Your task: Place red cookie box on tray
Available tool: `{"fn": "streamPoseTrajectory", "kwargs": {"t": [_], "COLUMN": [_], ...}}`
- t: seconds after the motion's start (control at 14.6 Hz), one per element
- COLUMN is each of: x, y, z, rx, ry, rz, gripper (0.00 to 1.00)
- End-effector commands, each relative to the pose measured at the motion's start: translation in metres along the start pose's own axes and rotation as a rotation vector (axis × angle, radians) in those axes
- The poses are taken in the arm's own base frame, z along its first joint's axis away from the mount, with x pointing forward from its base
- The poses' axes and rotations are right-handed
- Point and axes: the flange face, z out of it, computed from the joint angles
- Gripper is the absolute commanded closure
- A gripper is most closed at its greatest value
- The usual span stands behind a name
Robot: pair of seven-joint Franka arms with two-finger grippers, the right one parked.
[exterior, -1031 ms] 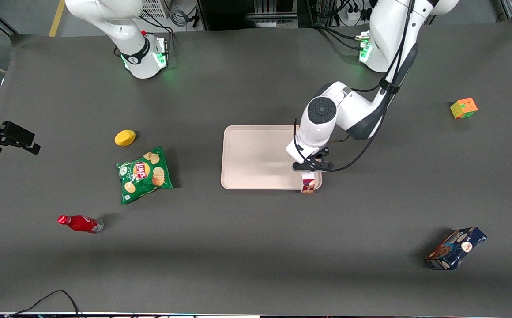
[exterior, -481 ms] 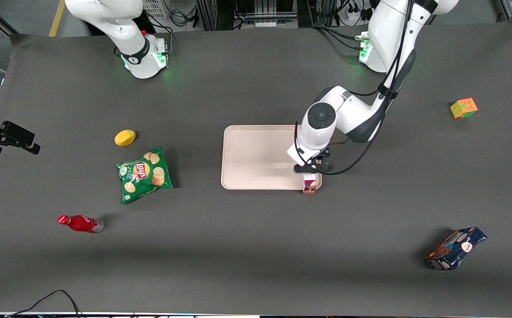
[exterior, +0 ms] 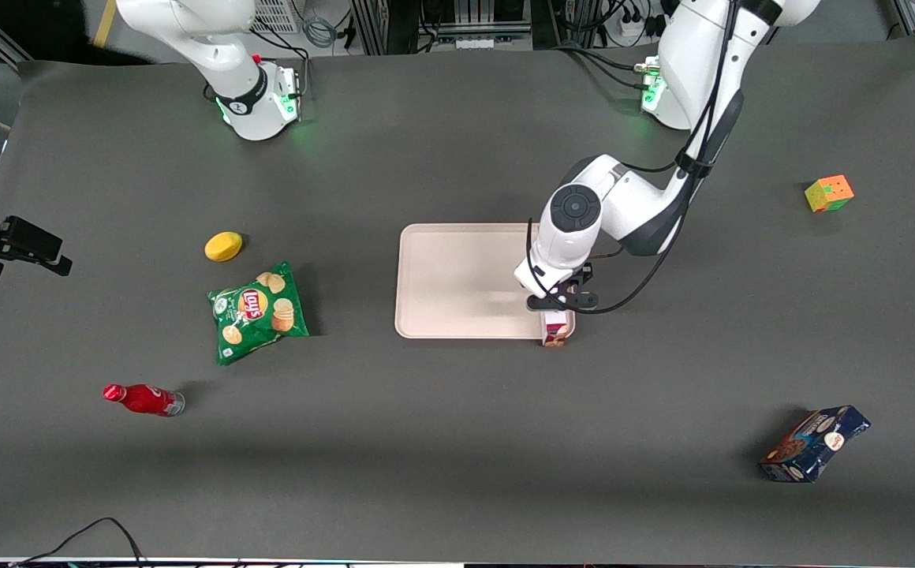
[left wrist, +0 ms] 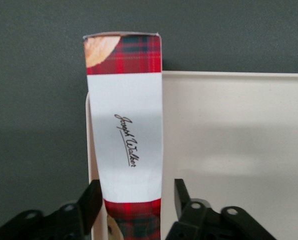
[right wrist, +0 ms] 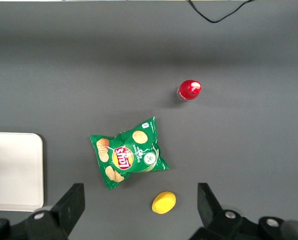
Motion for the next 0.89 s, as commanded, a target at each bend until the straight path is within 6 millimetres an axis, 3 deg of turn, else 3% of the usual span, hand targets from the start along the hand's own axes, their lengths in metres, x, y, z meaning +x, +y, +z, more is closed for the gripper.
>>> {"fn": "streamPoseTrajectory", "kwargs": {"t": [0.0, 0.21, 0.34, 0.55, 0.82], "x": [0.010, 0.027, 0.049, 0.082, 0.108], "y": [-0.008, -0.027, -0.059, -0.134, -0.257], "z": [-0.024, -0.063, -0.097, -0.138, -0.204], "rx": [-0.003, -0.025, -0.054, -0.104, -0.120], "ry": [0.044, 0.086, 0.116, 0.094, 0.092], "rz": [-0.039, -0.089, -0.126, -0.117, -0.076], "gripper": [0.00, 0.00, 0.00, 0.00, 0.00]}}
